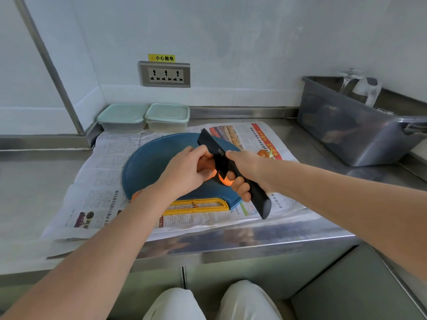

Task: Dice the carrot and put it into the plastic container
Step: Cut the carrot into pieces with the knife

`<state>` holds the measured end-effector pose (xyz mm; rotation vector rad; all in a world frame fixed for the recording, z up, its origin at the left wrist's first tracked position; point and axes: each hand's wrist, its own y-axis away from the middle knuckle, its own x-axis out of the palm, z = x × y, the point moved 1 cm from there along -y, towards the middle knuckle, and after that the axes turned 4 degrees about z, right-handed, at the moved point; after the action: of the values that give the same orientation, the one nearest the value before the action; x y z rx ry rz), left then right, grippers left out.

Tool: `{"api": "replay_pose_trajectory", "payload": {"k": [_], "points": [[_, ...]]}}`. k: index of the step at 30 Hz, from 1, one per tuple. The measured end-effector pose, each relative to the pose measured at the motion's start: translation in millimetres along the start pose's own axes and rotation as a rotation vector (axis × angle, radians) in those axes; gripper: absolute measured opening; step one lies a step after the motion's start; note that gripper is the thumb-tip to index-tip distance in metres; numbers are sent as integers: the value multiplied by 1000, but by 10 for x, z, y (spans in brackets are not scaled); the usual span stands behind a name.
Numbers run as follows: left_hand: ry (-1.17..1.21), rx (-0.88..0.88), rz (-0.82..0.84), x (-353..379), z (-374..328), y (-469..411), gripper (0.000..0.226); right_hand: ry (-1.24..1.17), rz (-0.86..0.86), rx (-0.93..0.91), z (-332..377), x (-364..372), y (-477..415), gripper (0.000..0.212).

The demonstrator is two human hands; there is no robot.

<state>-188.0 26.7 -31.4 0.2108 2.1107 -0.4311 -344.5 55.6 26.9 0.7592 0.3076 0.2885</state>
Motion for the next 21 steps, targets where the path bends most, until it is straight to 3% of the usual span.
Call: {"api": "replay_pose_trajectory", "payload": {"k": [8,21], "points": [[35,8,-46,24,18,1,25,8,-79,49,-119,243,-281,56],[22,-27,-27,-26,53,39,30,-63,-6,-43,-152,91,-293,56]]}}
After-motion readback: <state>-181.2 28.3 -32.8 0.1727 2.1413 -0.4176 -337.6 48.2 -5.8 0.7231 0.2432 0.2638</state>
